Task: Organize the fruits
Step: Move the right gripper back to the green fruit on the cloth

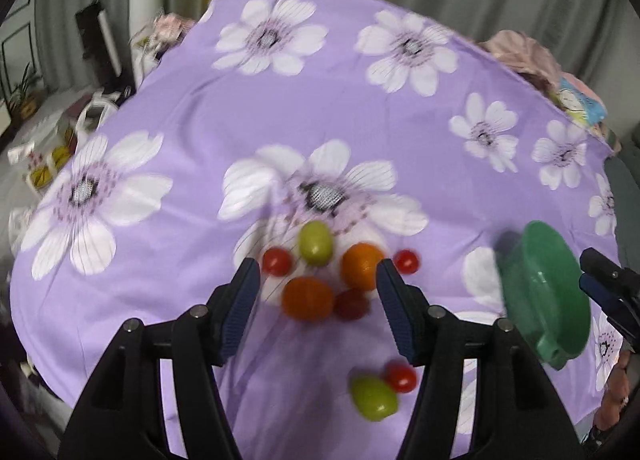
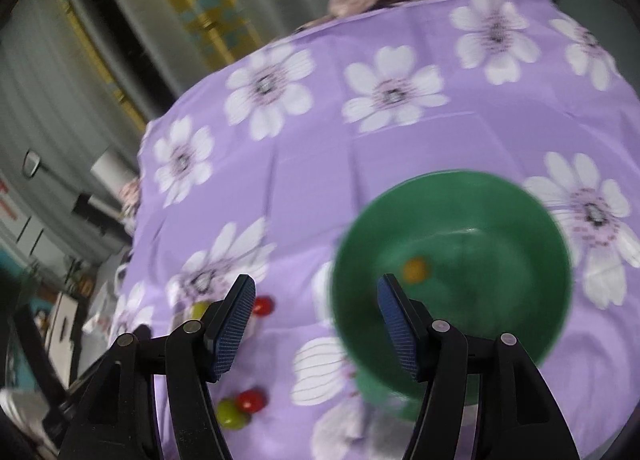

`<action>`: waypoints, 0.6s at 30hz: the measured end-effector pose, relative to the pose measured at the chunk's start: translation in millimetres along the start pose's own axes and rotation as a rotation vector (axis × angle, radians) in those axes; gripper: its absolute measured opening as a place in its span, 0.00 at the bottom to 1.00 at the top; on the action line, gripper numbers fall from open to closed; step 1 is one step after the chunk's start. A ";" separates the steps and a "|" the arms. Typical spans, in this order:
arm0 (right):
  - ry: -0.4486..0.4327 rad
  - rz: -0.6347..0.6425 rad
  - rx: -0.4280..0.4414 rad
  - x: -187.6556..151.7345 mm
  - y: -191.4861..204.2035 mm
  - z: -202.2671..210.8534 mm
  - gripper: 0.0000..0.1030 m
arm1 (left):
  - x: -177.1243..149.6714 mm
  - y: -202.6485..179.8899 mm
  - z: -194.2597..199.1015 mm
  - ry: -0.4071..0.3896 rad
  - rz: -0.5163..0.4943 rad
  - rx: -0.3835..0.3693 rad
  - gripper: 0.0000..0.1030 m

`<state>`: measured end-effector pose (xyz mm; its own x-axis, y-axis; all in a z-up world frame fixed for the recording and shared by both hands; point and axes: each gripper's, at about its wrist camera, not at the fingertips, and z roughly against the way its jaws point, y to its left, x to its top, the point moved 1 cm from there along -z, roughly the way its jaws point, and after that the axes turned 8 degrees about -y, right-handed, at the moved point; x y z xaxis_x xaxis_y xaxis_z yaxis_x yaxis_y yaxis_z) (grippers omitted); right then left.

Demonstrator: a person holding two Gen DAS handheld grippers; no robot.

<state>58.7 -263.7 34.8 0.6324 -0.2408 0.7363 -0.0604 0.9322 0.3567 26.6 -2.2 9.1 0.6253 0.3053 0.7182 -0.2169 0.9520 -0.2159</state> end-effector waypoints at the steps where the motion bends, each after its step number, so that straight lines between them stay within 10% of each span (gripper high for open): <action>1: 0.020 0.016 0.012 -3.2 7.4 -5.3 0.62 | -3.8 2.5 -4.6 0.026 -0.003 0.004 0.59; 18: 0.325 0.061 0.137 -60.3 50.3 -80.7 0.52 | -23.6 5.2 -29.6 0.173 0.049 -0.166 0.41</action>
<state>79.8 -180.4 -38.1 0.8358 -0.0670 0.5450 -0.1948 0.8919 0.4082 32.9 -3.8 -28.6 0.7390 0.3362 0.5837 -0.1325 0.9222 -0.3634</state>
